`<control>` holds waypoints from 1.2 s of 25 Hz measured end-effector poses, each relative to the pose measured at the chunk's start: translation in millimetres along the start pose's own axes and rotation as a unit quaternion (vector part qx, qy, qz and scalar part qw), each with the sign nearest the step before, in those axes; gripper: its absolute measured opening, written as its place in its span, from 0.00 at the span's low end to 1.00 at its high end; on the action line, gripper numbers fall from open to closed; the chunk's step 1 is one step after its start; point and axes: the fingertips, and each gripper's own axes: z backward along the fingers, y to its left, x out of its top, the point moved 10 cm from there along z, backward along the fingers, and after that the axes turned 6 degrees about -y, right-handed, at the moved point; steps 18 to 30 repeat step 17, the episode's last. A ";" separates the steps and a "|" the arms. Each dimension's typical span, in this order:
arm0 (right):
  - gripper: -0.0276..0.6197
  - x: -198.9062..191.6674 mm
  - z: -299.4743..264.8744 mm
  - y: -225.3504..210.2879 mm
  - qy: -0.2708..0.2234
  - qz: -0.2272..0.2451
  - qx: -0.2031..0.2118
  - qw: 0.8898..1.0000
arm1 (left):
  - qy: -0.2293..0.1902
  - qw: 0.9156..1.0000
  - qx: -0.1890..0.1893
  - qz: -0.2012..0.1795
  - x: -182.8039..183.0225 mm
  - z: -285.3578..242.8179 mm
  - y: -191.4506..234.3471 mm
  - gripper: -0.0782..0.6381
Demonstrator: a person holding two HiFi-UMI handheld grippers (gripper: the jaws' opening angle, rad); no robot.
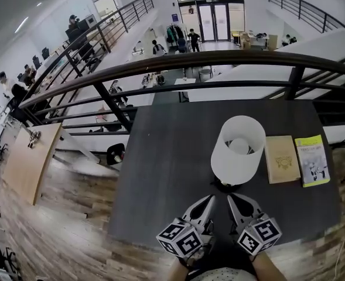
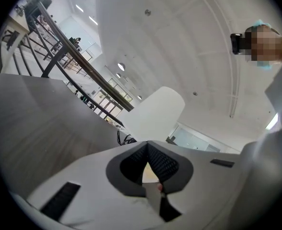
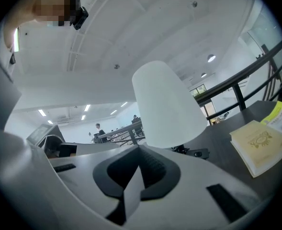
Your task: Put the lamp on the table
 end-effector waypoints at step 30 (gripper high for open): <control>0.07 3.5 -4.9 -2.6 -0.001 0.002 -0.011 1.000 | -0.006 1.000 -0.009 0.007 8.0 -5.4 -1.4 0.13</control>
